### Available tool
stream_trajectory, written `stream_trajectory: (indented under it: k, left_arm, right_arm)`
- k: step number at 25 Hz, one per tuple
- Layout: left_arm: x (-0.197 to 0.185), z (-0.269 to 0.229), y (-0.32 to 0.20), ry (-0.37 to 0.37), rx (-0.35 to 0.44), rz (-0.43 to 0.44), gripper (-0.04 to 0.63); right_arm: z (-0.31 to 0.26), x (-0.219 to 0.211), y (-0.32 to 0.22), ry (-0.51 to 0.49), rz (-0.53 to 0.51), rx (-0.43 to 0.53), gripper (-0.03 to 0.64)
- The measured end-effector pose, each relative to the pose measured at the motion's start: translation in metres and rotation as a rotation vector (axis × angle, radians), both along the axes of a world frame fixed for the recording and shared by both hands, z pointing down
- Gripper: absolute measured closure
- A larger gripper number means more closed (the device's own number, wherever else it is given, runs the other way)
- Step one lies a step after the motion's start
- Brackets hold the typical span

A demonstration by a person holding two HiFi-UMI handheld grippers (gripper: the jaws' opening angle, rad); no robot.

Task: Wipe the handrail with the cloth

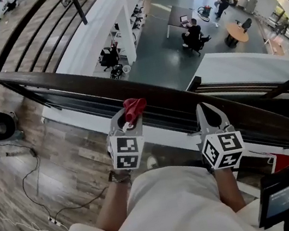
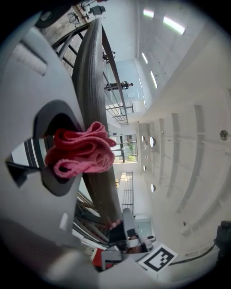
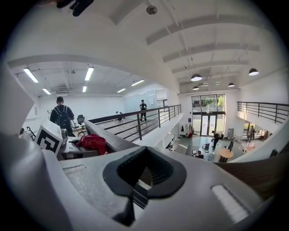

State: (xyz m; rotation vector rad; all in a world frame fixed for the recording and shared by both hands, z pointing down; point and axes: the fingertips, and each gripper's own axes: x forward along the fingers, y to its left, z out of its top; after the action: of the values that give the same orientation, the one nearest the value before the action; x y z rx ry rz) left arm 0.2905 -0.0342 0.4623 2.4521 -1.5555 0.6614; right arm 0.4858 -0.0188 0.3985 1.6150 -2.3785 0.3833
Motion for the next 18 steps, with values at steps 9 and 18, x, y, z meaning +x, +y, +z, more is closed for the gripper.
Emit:
stream_trajectory:
  k: [9,18]
  left_arm:
    - [0.007,-0.056,-0.004,0.075,0.148,-0.066,0.473]
    - [0.104,-0.103,-0.015,0.151,0.246,0.115,0.472]
  right_arm:
    - [-0.018,0.051,0.000,-0.024,0.044,0.066,0.614]
    - [-0.048,0.108,0.012,0.033,0.139,0.167,0.614]
